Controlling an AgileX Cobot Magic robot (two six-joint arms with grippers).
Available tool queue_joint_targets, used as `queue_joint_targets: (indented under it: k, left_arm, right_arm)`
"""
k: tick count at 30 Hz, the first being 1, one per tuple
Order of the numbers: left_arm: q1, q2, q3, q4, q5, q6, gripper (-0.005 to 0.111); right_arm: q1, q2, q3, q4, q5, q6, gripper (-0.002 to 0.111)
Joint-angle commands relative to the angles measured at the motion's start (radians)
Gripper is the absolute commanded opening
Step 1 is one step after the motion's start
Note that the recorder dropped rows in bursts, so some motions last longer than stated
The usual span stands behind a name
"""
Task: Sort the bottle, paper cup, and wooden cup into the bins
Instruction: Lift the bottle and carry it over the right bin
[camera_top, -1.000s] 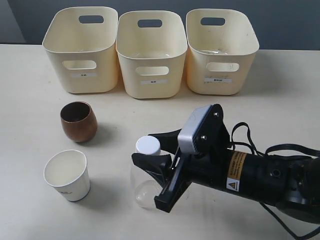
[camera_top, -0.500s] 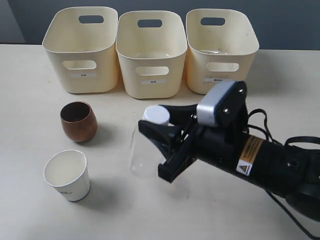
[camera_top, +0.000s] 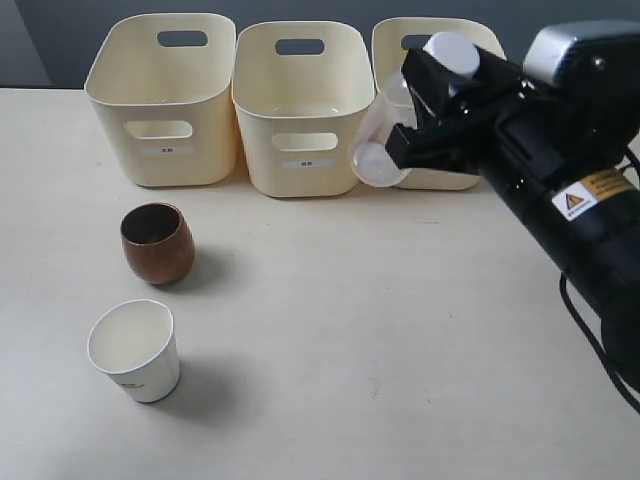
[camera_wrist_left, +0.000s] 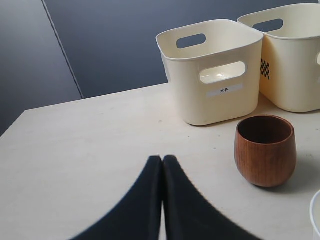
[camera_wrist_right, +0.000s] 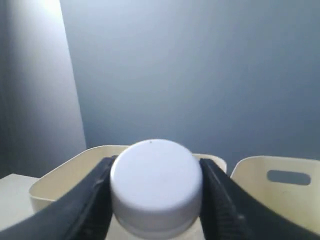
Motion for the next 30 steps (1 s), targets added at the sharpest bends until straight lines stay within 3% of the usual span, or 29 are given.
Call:
queue_joint_targets:
  k: [1,8,13,21,30]
  left_arm:
    - [-0.003,-0.005,0.001,0.004,-0.001,-0.002,0.000]
    - [-0.003,-0.005,0.001,0.004,-0.001,-0.002,0.000]
    - [-0.003,-0.005,0.001,0.004,-0.001,-0.002,0.000]
    - [-0.003,-0.005,0.001,0.004,-0.001,-0.002,0.000]
    - [-0.003,-0.005,0.001,0.004,-0.001,-0.002,0.000]
  right_arm:
    - [0.004,-0.007,-0.093,0.098,0.036,-0.196,-0.001]
    - [0.002,-0.005,-0.201,0.415,0.014,-0.396,-0.001]
    - [0.002,0.031,-0.255,0.419,0.001,-0.546,-0.001]
    - [0.000,0.164,-0.350,0.436,-0.031,-0.581,-0.001]
    - [-0.145,0.284,-0.414,0.450,0.030,-0.580,-0.001]
